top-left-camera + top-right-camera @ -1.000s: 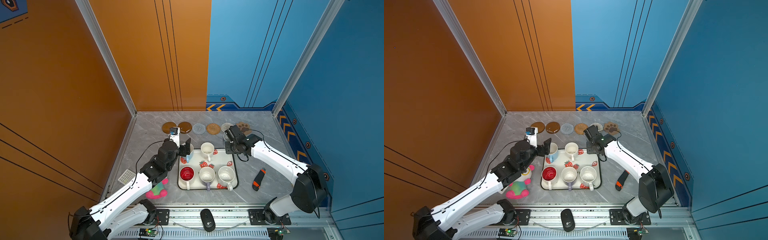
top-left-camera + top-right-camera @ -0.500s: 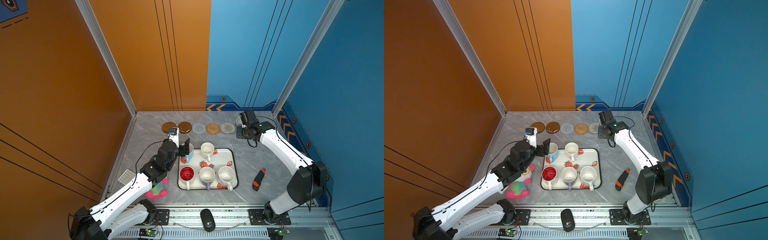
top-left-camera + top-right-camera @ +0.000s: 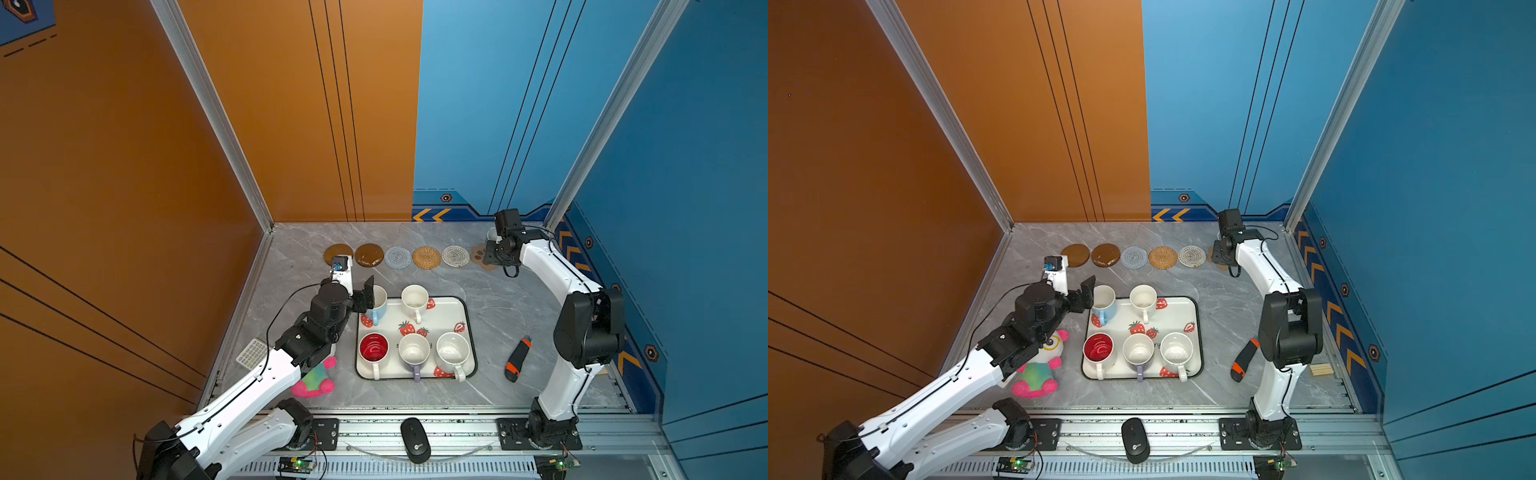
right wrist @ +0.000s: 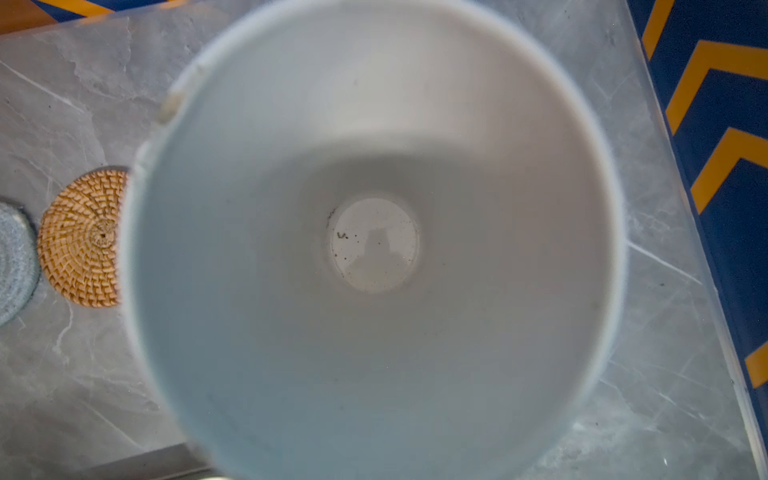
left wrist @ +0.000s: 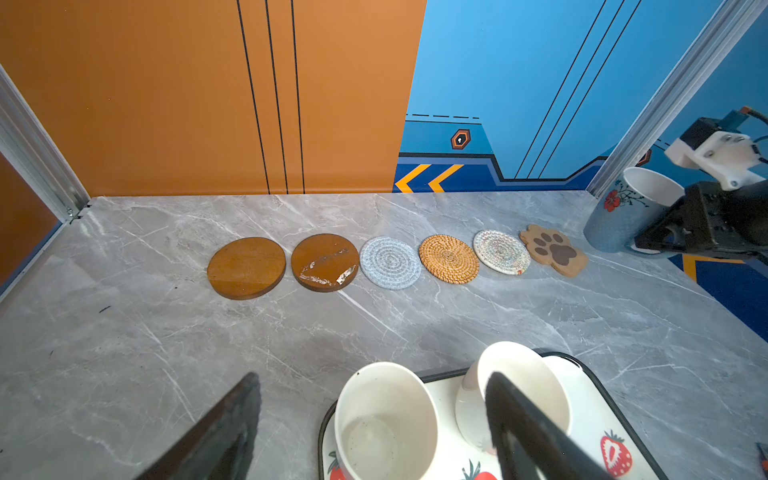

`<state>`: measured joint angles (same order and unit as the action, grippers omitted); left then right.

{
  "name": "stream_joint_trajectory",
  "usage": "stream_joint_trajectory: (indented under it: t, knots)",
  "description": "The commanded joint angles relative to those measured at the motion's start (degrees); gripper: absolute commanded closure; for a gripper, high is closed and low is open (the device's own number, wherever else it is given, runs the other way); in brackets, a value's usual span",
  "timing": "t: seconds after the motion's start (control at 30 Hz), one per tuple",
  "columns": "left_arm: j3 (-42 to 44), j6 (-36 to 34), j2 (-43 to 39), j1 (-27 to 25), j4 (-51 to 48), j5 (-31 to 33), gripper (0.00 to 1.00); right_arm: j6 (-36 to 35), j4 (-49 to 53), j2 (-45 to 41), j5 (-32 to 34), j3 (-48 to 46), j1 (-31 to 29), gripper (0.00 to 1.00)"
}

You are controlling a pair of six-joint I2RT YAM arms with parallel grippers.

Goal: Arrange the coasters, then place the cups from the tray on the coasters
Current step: 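Lift the light blue flowered mug with the right gripper toward the paw-print coaster, then lower the held mug onto the paw-print cork coaster with the right gripper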

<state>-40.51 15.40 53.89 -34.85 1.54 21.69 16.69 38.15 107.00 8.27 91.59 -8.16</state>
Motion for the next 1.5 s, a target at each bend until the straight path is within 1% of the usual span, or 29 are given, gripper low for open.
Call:
stream_joint_trajectory:
  t: [0.0,0.3,0.6,0.77,0.8,0.9,1.47]
  knots:
    - [0.52,-0.11,-0.45,0.57,-0.40,0.80,0.15,-1.31,-4.59,1.97,-0.49,4.80,0.66,1.00]
    - [0.54,-0.11,0.29,1.25,-0.22,0.99,0.15,-0.43,-4.41,8.22,-2.58,10.96,2.78,1.00]
    - [0.18,0.16,1.48,1.63,0.13,0.52,0.15,-0.59,-4.49,11.19,-2.60,10.98,3.03,1.00]
    - [0.08,0.25,1.75,1.76,0.22,0.38,0.15,-0.82,-4.58,11.46,-2.19,10.98,3.01,1.00]
    - [0.06,0.25,1.75,1.72,0.22,0.36,0.15,-0.82,-4.63,13.11,-2.14,10.97,3.02,1.00]
    - [0.07,0.33,1.75,1.72,0.30,0.18,0.15,-0.87,-4.66,13.63,-2.11,10.99,2.99,1.00]
    - [0.06,0.42,1.48,1.80,0.48,-0.26,0.15,-1.03,-5.36,14.05,-1.86,9.66,2.71,1.00]
